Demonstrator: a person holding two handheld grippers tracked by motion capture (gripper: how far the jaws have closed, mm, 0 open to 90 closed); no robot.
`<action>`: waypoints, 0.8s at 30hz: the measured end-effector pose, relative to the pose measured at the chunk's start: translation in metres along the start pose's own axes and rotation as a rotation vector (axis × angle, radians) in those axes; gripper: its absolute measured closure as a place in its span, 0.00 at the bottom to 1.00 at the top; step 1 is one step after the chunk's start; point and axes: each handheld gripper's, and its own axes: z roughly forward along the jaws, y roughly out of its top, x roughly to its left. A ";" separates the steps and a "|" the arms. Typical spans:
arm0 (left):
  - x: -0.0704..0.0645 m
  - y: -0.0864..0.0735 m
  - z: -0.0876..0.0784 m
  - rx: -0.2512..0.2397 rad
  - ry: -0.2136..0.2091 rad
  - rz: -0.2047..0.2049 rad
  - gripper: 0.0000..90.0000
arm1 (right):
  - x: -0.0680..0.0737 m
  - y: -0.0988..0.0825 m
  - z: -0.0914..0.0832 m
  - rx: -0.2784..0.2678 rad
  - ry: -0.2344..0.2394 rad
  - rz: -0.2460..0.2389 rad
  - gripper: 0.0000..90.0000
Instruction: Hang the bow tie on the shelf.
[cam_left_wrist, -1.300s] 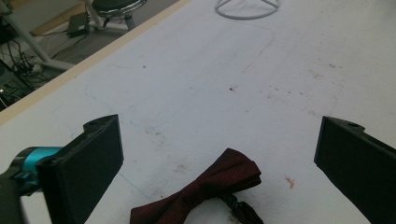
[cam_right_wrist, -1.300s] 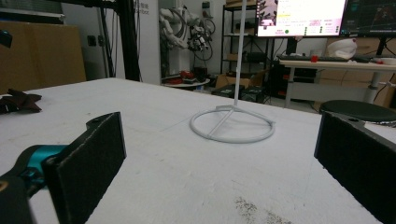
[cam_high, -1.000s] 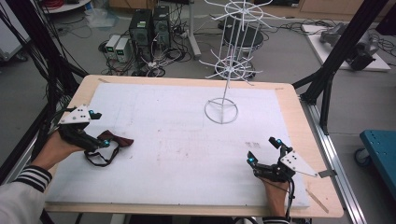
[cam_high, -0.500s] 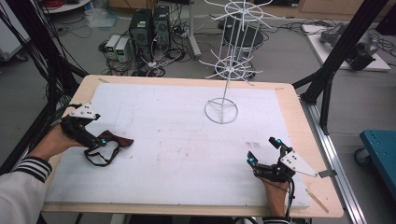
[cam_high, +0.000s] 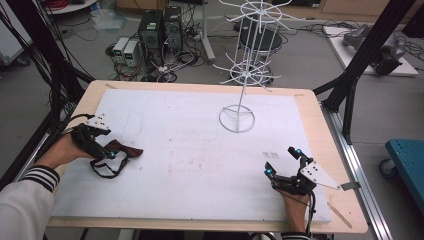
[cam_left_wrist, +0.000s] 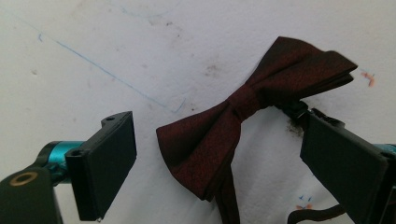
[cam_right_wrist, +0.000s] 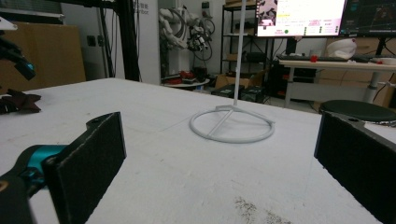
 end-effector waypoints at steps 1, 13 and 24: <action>0.000 -0.001 0.001 0.002 0.001 -0.006 0.12 | 0.000 0.000 0.000 0.000 0.000 -0.001 0.01; 0.003 -0.005 0.007 0.091 -0.003 -0.013 0.39 | 0.000 0.000 0.000 0.000 -0.001 0.000 0.01; -0.002 -0.004 0.016 0.163 0.009 -0.053 0.82 | 0.000 0.000 0.000 -0.002 0.000 -0.002 0.01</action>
